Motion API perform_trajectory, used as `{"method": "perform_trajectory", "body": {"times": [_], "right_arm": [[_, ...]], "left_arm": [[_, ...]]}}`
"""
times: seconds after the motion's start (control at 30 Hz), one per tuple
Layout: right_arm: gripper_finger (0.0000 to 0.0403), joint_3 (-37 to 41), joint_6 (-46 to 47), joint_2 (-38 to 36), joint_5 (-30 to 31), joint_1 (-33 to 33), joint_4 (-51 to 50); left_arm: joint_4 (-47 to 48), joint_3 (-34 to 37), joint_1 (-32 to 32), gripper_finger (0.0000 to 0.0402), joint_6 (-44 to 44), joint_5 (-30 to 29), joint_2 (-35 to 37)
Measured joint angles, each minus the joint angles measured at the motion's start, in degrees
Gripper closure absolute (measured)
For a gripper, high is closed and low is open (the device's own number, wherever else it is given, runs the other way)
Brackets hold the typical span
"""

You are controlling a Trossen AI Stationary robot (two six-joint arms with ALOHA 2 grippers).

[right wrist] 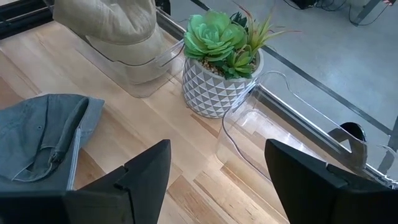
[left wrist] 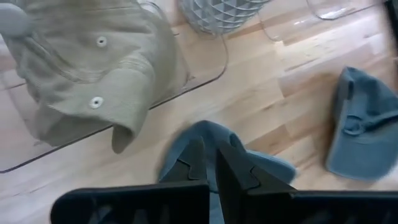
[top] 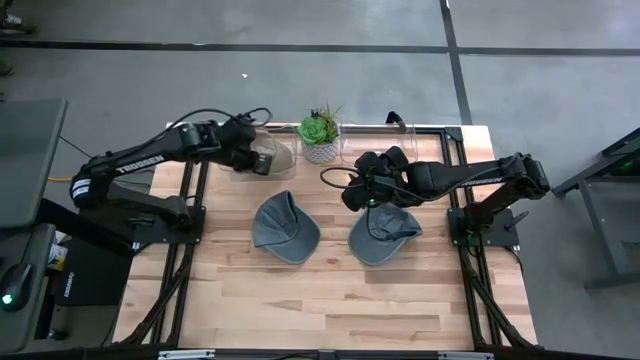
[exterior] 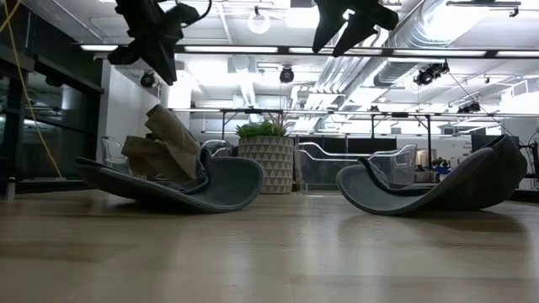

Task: Pick & Place hat
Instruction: Put the brown cap into the left transparent bin

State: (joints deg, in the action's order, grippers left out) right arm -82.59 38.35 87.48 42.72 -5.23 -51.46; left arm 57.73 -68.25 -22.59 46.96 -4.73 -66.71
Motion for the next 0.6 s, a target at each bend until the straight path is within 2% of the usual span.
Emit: {"method": "perform_trajectory", "body": {"times": [0.2, 0.3, 0.47, 0.6], "right_arm": [[0.0148, 0.00, -0.33, 0.00, -0.03, 0.02, 0.01], [0.0147, 0.00, -0.44, 0.00, -0.31, 0.01, 0.00], [0.0148, 0.00, -0.87, 0.00, -0.46, 0.02, 0.00], [0.0147, 0.00, -0.87, 0.00, -0.70, 0.02, 0.00]], "left_arm": [[0.71, 0.02, 0.53, 0.0401, -0.87, -2.55, -4.27], [0.83, 0.02, 0.51, 0.0401, -2.86, -6.11, -6.71], [0.89, 0.35, -0.91, 0.0401, -4.85, -6.61, -8.57], [-1.67, 3.89, -3.11, 0.0401, -4.76, -7.61, -8.58]]}}
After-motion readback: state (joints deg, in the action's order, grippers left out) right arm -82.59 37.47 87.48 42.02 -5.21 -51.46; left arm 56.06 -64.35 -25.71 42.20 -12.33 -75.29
